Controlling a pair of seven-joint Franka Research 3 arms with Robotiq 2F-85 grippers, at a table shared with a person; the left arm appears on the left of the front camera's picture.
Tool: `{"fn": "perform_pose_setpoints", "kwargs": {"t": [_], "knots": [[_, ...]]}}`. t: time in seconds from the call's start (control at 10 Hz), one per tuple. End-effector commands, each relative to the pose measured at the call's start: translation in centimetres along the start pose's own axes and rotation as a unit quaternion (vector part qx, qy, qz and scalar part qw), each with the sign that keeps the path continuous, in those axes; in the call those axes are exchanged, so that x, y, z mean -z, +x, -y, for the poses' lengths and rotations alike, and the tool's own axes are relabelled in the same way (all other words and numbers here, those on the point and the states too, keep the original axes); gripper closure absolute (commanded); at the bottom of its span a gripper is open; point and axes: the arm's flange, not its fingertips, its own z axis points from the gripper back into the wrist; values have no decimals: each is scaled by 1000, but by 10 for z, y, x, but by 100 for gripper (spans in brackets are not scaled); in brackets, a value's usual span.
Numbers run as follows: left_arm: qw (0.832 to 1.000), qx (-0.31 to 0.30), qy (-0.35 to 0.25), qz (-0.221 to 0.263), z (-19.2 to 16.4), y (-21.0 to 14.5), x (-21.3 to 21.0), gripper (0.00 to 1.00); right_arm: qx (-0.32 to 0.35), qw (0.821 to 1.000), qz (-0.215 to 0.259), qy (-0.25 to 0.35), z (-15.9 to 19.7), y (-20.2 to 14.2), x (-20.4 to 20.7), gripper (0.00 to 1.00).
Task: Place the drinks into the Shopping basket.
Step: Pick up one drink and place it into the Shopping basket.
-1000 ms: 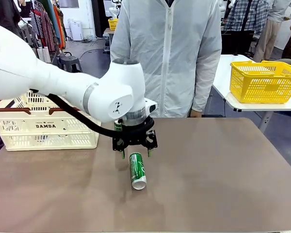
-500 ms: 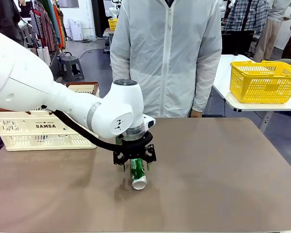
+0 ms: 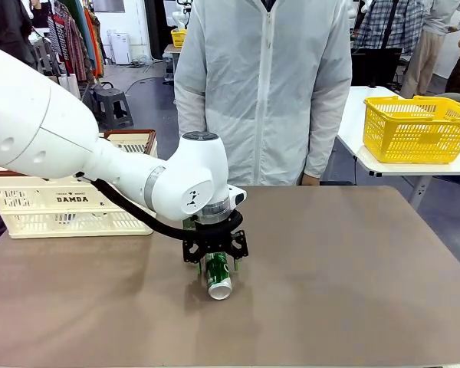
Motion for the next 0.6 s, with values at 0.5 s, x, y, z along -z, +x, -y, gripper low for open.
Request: {"fn": "perform_pose_setpoints", "kwargs": {"t": [0.5], "knots": [[1000, 0, -1, -5, -5, -1, -7, 100, 8, 1000, -6, -3, -5, -1, -5, 0]]}}
